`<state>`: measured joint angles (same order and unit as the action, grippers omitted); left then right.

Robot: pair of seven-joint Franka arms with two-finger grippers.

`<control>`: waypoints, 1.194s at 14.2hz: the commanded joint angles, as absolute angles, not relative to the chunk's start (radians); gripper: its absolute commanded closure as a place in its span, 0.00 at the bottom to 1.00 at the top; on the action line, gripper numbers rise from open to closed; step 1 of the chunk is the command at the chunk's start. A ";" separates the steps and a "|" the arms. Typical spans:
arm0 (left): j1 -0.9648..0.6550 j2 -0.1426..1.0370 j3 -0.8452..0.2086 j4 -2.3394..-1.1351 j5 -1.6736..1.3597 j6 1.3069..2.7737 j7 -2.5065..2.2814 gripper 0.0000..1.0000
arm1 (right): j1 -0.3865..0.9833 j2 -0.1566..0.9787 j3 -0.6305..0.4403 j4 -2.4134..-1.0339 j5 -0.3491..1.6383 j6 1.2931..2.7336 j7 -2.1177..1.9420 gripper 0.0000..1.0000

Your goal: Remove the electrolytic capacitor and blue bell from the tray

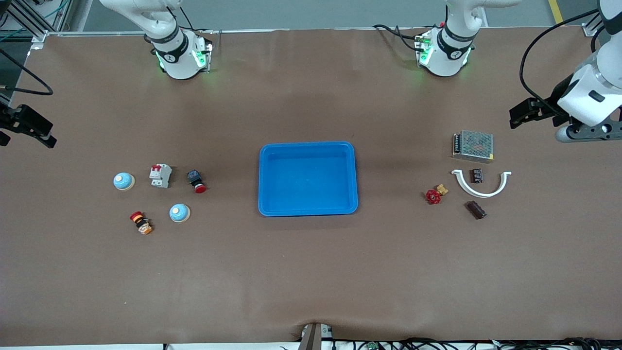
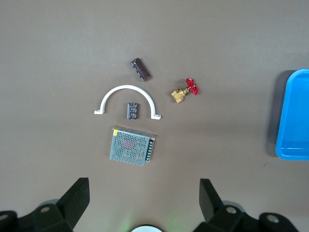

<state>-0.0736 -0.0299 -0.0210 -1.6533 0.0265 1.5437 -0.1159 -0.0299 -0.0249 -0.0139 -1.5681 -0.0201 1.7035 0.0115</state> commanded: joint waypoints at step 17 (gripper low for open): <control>-0.072 -0.063 -0.021 -1.618 0.014 1.557 -0.063 0.00 | -0.025 -0.023 0.002 -1.548 -0.017 1.672 0.031 0.00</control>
<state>-0.0739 -0.0701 -0.0216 -1.6425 0.0155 1.5811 -0.0789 -0.0288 -0.0247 -0.0056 -1.5673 -0.0201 1.6970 0.0125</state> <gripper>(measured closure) 0.000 0.000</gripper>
